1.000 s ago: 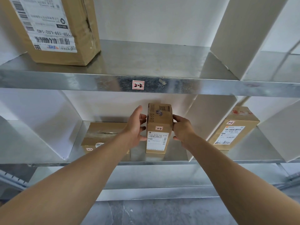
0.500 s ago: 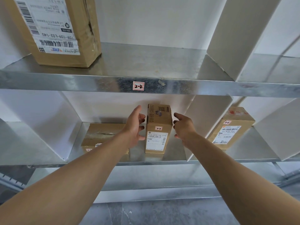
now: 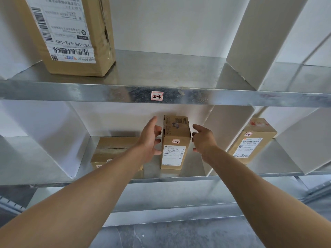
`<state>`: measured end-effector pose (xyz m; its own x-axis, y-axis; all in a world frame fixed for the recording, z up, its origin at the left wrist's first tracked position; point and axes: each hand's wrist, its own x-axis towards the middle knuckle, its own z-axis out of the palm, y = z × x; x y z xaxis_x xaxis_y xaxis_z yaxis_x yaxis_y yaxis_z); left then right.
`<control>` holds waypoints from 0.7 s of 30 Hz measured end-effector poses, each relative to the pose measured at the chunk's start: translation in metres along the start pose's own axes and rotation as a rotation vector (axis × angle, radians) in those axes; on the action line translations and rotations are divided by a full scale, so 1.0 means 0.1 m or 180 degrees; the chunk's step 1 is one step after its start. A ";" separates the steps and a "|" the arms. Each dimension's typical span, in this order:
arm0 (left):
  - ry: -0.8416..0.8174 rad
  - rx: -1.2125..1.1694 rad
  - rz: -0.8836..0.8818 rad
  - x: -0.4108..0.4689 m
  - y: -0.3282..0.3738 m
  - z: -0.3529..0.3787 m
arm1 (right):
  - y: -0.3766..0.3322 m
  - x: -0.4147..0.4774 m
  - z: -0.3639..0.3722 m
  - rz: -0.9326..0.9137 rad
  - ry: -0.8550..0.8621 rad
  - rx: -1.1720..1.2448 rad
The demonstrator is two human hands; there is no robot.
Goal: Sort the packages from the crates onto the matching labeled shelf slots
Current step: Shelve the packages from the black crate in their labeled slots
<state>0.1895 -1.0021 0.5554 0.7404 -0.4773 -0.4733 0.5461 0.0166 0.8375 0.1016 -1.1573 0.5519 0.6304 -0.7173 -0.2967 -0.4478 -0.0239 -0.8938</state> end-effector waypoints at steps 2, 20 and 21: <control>-0.0016 -0.0014 -0.0024 -0.03 0.01 0.00 | 0.01 -0.01 0.01 0.0005 0.0009 -0.0028; -0.0148 0.0122 -0.0086 -0.24 0.06 -0.01 | -0.07 -0.25 0.11 0.0018 -0.0065 -0.0002; -0.0157 0.0118 -0.0090 -0.25 0.07 0.00 | -0.08 -0.26 0.12 0.0000 -0.0063 -0.0005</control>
<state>0.1747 -0.9897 0.5728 0.7042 -0.5198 -0.4836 0.5508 -0.0297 0.8341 0.0968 -1.1303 0.5630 0.6428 -0.7034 -0.3034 -0.4490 -0.0250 -0.8932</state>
